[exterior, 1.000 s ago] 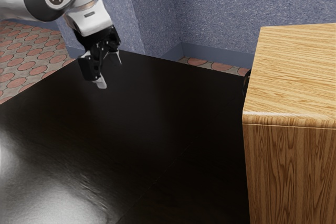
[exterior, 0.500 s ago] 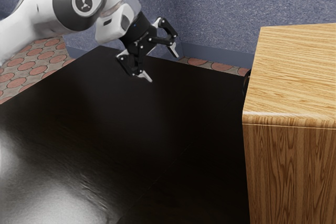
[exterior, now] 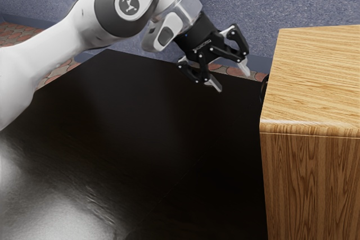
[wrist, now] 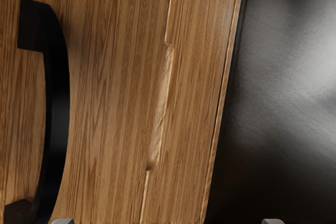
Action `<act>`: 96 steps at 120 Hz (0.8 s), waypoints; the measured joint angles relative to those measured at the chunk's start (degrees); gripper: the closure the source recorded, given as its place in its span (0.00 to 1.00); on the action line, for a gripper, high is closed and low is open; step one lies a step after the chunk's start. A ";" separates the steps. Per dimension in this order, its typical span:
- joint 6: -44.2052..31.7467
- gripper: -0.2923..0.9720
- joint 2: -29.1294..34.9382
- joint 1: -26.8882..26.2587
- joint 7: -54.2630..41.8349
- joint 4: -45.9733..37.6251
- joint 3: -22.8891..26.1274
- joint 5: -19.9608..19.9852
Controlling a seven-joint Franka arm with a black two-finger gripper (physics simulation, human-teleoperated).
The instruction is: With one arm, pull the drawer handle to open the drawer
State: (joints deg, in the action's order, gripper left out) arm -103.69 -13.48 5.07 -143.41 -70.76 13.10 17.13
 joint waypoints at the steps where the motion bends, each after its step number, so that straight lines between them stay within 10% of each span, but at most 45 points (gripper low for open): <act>1: -0.03 0.42 -0.19 0.01 -0.27 0.26 0.01 0.06; 96: -0.02 0.58 -1.04 -0.49 -13.67 -2.49 -0.23 12.98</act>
State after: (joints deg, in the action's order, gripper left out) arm -103.70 -14.52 4.58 -157.07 -73.25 12.88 30.11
